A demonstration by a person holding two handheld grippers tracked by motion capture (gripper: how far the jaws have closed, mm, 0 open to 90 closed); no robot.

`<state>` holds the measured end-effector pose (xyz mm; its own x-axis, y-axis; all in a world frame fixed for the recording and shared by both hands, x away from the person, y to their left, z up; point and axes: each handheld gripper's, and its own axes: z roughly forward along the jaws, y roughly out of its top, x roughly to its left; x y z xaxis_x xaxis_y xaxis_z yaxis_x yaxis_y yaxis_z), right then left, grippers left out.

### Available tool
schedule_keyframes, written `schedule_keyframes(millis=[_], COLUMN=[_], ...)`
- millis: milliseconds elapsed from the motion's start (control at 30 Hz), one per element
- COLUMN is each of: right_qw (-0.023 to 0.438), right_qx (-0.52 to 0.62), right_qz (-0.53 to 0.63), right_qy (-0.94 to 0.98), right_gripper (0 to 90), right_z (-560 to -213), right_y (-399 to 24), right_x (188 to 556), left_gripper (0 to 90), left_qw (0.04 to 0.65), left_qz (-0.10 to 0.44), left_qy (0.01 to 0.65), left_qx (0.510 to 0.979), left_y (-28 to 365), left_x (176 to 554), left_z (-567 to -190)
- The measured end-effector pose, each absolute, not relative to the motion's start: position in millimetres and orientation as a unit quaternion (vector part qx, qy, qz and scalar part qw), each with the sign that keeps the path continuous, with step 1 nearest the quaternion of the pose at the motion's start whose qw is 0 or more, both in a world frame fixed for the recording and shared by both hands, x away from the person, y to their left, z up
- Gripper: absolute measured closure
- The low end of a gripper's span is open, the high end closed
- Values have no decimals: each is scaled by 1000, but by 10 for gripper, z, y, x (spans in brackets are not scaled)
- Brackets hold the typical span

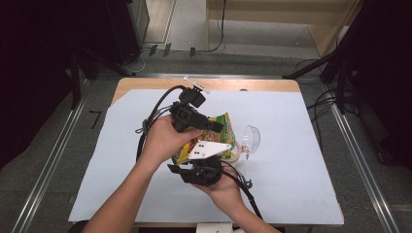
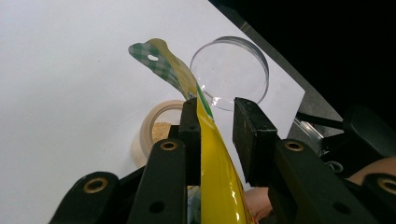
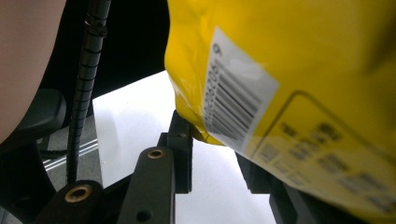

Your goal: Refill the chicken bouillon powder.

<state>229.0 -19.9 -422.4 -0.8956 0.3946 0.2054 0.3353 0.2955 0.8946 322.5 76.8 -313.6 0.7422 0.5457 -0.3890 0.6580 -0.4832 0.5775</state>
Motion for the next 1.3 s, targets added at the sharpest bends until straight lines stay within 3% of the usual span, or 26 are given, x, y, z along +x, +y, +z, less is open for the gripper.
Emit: schedule_keyframes(millis=[233,433,1300], right_qw=[11,31,30], right_qx=[239,233,229], right_qz=[551,546,544], right_qy=[799,804,807], right_gripper=[701,699,666], right_z=[-4240,-4223,-4237], right_y=[-196,-193,-189], right_x=[2294,2285,2282], left_gripper=[737,738,736], left_qw=[358,363,360], left_qz=[-74,-76,-78], left_qy=[351,352,355], left_qx=[862,859,859], left_y=[737,750,741], left_x=[3234,3243,3245], left_z=[-3161,-3155,-3172])
